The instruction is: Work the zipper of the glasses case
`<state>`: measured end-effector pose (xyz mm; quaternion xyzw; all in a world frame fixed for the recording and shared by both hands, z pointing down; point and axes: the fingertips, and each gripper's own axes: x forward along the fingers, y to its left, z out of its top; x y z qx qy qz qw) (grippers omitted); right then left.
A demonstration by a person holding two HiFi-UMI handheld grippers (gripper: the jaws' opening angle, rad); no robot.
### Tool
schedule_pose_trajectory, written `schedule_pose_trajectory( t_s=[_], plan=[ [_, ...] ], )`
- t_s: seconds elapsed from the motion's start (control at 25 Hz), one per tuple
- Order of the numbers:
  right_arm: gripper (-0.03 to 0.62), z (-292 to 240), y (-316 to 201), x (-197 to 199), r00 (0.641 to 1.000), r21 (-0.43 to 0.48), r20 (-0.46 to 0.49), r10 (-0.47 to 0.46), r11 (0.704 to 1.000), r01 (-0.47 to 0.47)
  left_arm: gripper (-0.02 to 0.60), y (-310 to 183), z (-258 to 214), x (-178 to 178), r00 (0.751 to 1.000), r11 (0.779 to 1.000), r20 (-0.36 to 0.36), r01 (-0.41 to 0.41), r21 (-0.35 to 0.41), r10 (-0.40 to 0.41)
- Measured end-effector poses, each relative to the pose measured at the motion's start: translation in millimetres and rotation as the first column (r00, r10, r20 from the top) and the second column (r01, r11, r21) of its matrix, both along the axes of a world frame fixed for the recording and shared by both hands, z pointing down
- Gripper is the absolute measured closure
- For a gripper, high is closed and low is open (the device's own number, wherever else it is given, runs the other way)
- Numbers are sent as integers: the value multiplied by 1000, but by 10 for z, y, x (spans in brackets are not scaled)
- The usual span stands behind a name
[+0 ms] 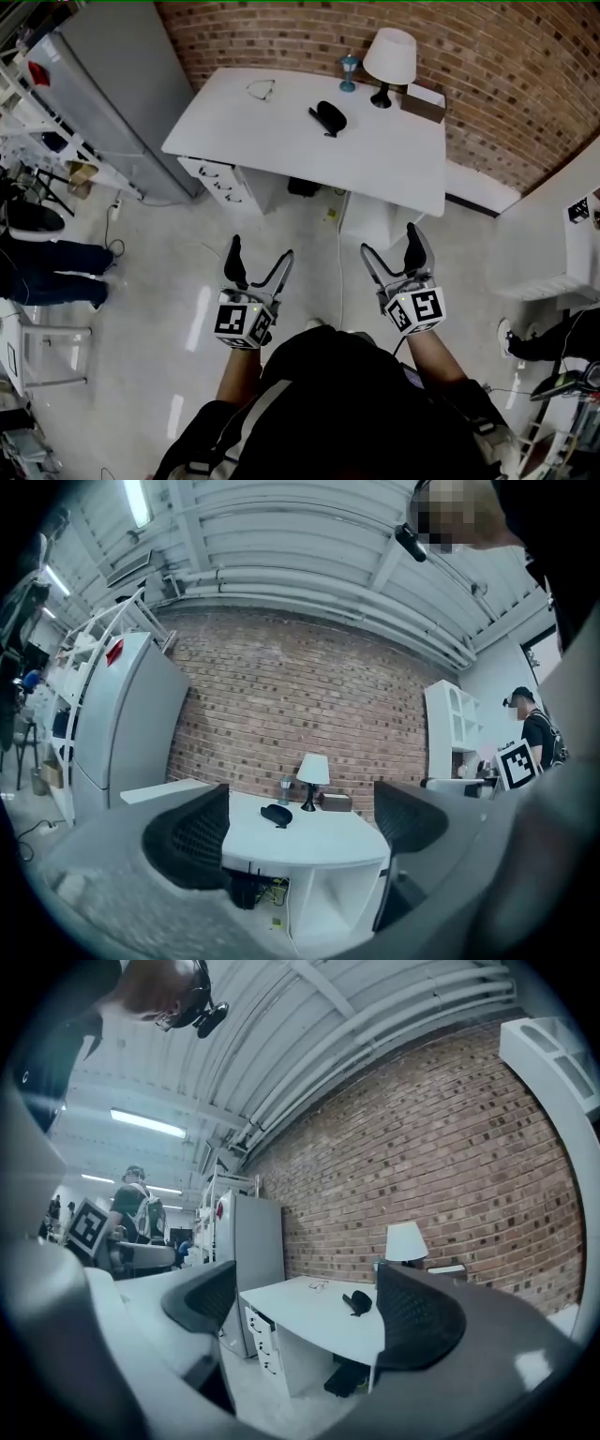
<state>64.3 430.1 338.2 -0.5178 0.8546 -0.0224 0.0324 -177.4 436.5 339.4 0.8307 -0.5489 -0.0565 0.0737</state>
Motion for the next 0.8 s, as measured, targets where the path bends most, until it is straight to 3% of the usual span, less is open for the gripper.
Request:
schedule_pose_trajectory(
  t_s=[0.16,0.48,0.8],
  plan=[
    [149,17,-119,-185,999,-8,-34,-21,1000,21,100,-168,77,-83,1000,1000,-29,-8,-23,7],
    [149,266,-604,-90,999,-75,-40,-20,997,17,100,-604,261,-98,1000,998,-30,4,-56,-6],
    [150,386,-1617,16,990,-78,-57,-130,989,126,100,-1332,279,76,996,995,-25,78,-58,-80]
  ],
)
